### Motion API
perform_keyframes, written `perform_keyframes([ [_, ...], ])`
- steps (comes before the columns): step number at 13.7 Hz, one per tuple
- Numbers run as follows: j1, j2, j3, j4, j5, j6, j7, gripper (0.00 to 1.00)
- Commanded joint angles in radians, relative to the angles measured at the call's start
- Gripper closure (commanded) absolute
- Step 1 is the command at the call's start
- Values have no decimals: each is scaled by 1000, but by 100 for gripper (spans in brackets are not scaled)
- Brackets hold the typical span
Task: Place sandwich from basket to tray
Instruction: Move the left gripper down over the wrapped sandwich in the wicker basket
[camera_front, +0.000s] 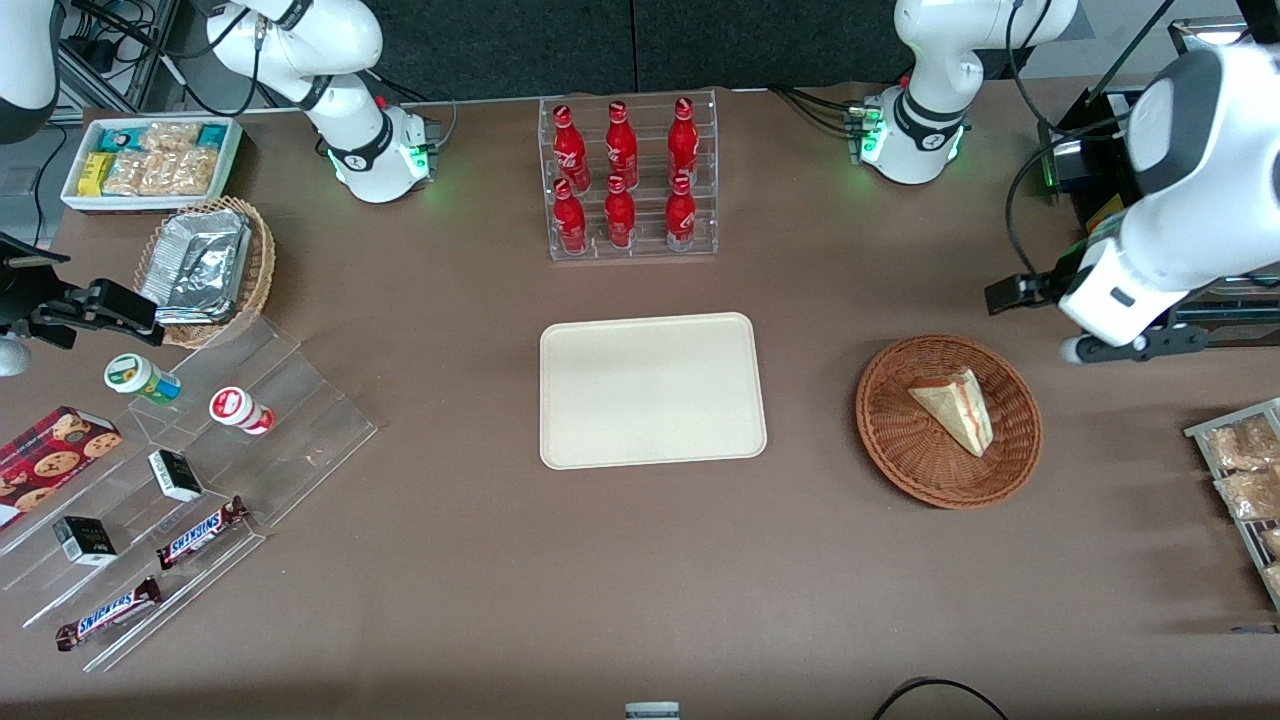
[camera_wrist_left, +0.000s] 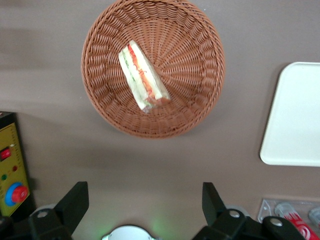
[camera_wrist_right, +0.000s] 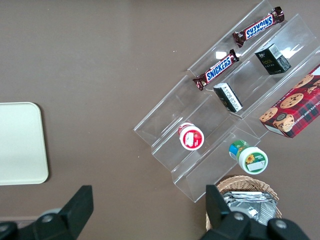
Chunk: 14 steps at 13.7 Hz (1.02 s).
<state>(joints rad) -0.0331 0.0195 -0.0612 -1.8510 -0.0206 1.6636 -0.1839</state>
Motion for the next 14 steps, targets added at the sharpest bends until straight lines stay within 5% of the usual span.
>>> perform_keyframes([
  [1,1,-18,8,-105,7,114,1,0],
  [6,1,8,34,-255,30,368,-77,0],
  [14,-1,92,34,-339,47,637,-463,0],
])
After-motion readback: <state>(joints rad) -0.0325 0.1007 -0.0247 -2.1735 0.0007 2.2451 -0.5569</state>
